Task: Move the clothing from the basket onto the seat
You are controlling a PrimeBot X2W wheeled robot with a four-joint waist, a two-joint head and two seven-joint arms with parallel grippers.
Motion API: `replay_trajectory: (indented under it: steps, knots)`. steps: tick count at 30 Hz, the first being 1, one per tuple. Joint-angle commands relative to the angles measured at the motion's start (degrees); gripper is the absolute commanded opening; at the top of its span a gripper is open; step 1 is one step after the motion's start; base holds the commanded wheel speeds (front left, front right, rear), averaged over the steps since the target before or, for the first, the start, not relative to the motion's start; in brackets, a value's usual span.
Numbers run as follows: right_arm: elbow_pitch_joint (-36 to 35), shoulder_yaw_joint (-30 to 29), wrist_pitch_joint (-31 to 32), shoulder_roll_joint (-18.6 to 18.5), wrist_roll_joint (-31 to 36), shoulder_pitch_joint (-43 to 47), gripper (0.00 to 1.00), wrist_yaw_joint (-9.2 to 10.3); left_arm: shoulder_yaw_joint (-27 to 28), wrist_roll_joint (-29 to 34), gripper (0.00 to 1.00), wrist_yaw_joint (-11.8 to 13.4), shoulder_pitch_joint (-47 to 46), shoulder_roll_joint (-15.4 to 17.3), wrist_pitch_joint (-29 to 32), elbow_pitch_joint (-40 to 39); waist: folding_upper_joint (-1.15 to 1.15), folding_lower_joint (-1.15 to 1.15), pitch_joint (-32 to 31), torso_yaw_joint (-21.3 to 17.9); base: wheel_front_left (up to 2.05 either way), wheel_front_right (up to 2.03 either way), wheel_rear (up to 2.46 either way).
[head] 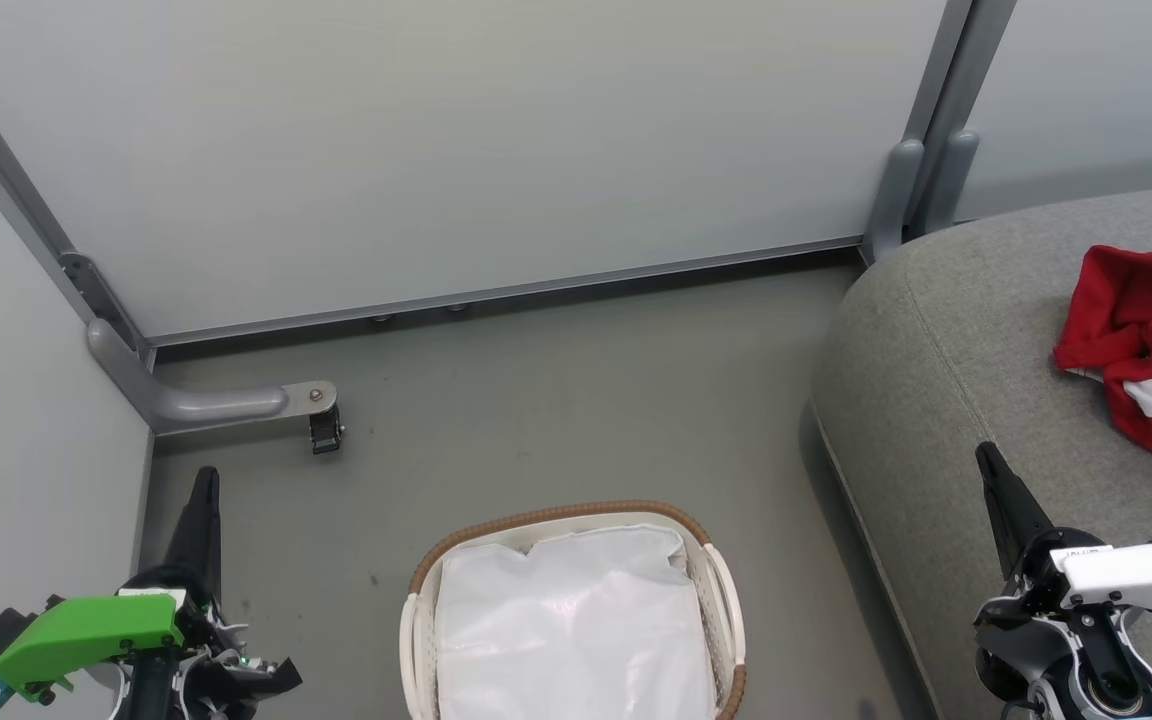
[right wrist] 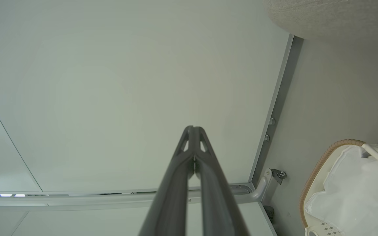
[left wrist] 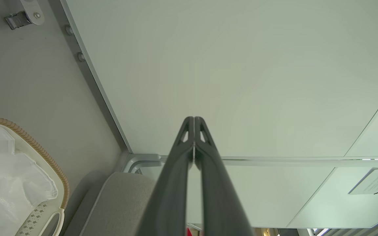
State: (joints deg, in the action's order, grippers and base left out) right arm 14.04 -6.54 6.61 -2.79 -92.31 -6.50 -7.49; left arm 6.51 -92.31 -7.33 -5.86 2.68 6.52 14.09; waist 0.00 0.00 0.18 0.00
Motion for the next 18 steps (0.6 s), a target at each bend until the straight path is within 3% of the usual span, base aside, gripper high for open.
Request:
replay_trajectory:
  steps: [1, 18]
  knots:
    - [-0.2, -0.1, 0.1, -0.2, -0.2, 0.6, 0.0, 0.0, 0.1, -0.2, 0.0, -0.4, -0.7, 0.4, 0.2, -0.1, 0.0, 0.0, 0.0, 0.0, 0.0, 0.0, 0.0]
    - [-0.2, -0.1, 0.1, -0.2, -0.2, 0.6, 0.0, 0.0, 0.1, -0.2, 0.0, -0.3, -0.7, 0.4, 0.2, -0.1, 0.0, 0.0, 0.0, 0.0, 0.0, 0.0, 0.0]
